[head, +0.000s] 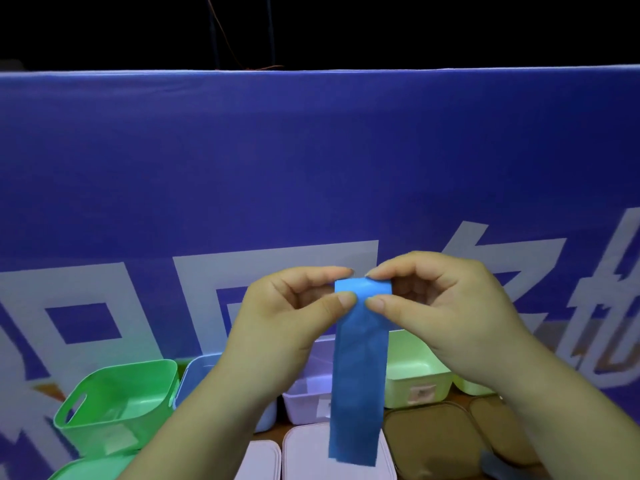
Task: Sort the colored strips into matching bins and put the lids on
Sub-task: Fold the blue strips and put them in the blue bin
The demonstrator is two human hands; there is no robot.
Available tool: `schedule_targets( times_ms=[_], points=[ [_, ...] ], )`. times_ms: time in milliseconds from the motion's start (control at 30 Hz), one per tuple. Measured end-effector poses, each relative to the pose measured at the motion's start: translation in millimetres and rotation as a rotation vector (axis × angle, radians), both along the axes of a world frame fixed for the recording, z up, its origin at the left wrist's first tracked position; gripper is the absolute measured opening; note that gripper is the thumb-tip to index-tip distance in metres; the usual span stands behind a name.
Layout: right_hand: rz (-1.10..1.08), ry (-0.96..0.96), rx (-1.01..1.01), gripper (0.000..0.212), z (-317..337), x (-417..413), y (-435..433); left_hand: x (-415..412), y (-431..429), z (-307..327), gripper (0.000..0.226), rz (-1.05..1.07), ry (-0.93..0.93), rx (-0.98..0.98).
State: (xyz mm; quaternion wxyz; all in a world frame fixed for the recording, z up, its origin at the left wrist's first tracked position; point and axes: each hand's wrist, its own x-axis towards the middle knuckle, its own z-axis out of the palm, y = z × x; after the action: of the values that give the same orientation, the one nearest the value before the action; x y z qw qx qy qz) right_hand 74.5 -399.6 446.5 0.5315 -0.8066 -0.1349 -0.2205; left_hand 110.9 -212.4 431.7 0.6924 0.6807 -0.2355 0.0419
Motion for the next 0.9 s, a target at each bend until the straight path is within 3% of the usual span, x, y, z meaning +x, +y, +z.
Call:
schedule_targets(
  times_ms=[167,467,700,800,900],
  points=[
    [0.032,0.105,0.081,0.021,8.6,10.6,7.6,19.1,11.6,-3.4,0.021,0.015,-0.22,0.178],
    [0.084,0.347,0.333,0.017,12.2,27.6,11.9,33.4,15.1,-6.9,0.031,-0.026,-0.229,0.164],
    [0.155,0.433,0.44,0.016,6.7,26.4,10.6,34.7,14.2,-8.6,0.022,-0.006,-0.247,0.119],
    [0.154,0.4,0.414,0.015,5.4,24.7,10.3,32.2,13.0,-5.8,0.023,-0.003,-0.177,0.087],
    [0.082,0.286,0.243,0.013,5.6,20.5,9.4,28.4,10.8,-2.1,0.022,-0.008,-0.118,0.068]
  ],
)
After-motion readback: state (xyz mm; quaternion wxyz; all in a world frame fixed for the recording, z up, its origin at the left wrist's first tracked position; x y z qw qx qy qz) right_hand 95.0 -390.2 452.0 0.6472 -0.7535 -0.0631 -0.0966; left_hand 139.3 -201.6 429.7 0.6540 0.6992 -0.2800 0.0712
